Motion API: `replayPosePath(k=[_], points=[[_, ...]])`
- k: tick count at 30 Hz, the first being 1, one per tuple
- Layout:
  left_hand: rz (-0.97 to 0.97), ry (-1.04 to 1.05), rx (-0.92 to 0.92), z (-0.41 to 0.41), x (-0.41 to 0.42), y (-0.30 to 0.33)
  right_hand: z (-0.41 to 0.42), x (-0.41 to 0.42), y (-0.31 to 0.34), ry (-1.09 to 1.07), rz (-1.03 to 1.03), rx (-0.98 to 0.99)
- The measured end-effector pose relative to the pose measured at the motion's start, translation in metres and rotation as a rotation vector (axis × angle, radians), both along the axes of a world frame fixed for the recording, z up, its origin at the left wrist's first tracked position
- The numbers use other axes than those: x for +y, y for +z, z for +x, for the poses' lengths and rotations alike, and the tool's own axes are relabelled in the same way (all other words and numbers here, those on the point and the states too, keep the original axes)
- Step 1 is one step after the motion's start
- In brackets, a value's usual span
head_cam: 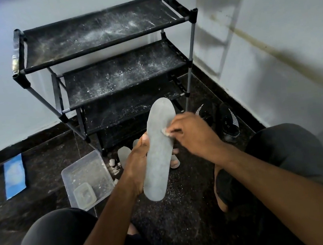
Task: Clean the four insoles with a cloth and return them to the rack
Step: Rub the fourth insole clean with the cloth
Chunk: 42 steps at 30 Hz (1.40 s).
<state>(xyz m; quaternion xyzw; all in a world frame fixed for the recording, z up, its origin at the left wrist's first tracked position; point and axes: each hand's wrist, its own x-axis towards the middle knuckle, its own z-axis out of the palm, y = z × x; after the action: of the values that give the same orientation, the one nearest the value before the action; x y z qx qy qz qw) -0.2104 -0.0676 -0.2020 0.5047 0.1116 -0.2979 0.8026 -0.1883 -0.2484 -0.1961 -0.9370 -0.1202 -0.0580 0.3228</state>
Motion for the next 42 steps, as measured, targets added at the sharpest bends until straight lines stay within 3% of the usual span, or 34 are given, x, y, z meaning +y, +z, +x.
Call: replayPosePath(k=[2, 4, 9, 12, 15, 18, 21, 24, 27, 29, 32, 34, 37, 40, 42], points=[[0.154, 0.024, -0.048, 0.004, 0.003, -0.01, -0.013, 0.013, -0.002, 0.188, -0.08, 0.087], [0.26, 0.043, -0.07, 0.006, 0.006, -0.017, -0.02, 0.02, 0.002, 0.301, -0.031, 0.118], [0.372, 0.04, -0.138, 0.006, 0.007, -0.018, -0.003, 0.01, 0.003, 0.02, -0.006, -0.01], [0.387, 0.033, -0.142, 0.008, 0.009, -0.023, -0.014, 0.02, -0.001, 0.2, -0.048, 0.15], [0.335, 0.031, -0.13, 0.009, 0.009, -0.024, -0.026, 0.029, 0.005, 0.348, 0.101, 0.333], [0.29, 0.065, -0.131, 0.011, 0.009, -0.023, -0.011, 0.019, 0.011, 0.162, 0.183, 0.137], [0.294, 0.055, -0.133, 0.013, 0.009, -0.025, -0.003, 0.009, 0.012, 0.034, 0.049, -0.008], [0.313, 0.058, -0.144, 0.017, 0.009, -0.026, -0.017, 0.019, 0.011, 0.264, -0.014, 0.253], [0.267, 0.085, -0.12, 0.018, 0.01, -0.027, -0.026, 0.027, 0.012, 0.353, 0.18, 0.404], [0.225, 0.085, -0.116, 0.017, 0.009, -0.026, -0.017, 0.022, 0.012, 0.242, 0.241, 0.268], [0.151, 0.084, -0.089, 0.015, 0.006, -0.022, -0.006, 0.015, 0.006, 0.089, 0.055, 0.054], [0.136, 0.086, -0.083, 0.015, 0.006, -0.023, -0.01, 0.02, 0.002, 0.192, -0.026, 0.138], [0.119, 0.12, -0.016, 0.015, 0.007, -0.024, -0.025, 0.03, 0.005, 0.349, 0.135, 0.355], [0.054, 0.115, 0.043, 0.014, 0.006, -0.024, -0.017, 0.025, 0.011, 0.197, 0.324, 0.247], [-0.016, 0.074, 0.046, 0.012, 0.005, -0.024, -0.006, 0.019, 0.008, 0.062, 0.297, 0.127]])
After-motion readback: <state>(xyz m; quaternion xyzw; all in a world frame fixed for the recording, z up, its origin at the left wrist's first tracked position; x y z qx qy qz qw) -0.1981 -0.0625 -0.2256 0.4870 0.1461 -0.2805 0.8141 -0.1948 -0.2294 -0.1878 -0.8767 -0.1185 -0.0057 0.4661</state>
